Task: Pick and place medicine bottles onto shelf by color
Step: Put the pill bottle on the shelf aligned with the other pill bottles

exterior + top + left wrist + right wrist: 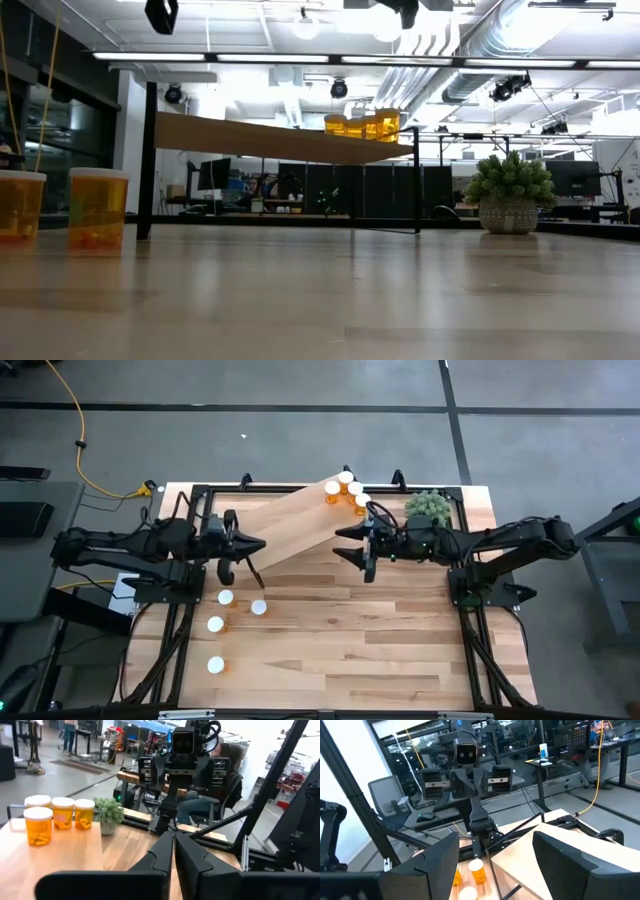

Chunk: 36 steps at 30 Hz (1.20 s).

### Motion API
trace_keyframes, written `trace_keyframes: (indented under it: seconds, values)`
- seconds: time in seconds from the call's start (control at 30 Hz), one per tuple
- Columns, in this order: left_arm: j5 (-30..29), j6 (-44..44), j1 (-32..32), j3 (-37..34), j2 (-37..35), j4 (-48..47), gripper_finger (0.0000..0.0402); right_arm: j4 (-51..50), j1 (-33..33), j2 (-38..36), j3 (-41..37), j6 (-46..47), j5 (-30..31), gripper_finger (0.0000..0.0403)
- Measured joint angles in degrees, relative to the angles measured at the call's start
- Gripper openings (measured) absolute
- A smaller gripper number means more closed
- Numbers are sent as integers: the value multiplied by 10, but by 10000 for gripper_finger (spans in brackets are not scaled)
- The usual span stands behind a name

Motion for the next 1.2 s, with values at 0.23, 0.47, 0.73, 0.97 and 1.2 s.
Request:
trace_keyframes:
  seconds: [0.23, 0.47, 0.73, 0.97, 1.2]
  values:
    - [21, -48, -8, 83, 34, -154, 95, 0, 0, 0, 0, 3, 0, 245]
    - [81, -95, -70, 249, 109, -379, 206, -3, 0, 0, 0, 3, 0, 245]
    - [60, -367, -240, 311, 192, -595, 263, -15, 0, 0, 0, 3, -1, 245]
    - [-59, -709, -368, 245, 264, -632, 260, -36, 0, 0, 0, 3, -2, 245]
    - [-78, -789, -340, 228, 340, -631, 260, -55, -1, 1, 0, -4, -2, 245]
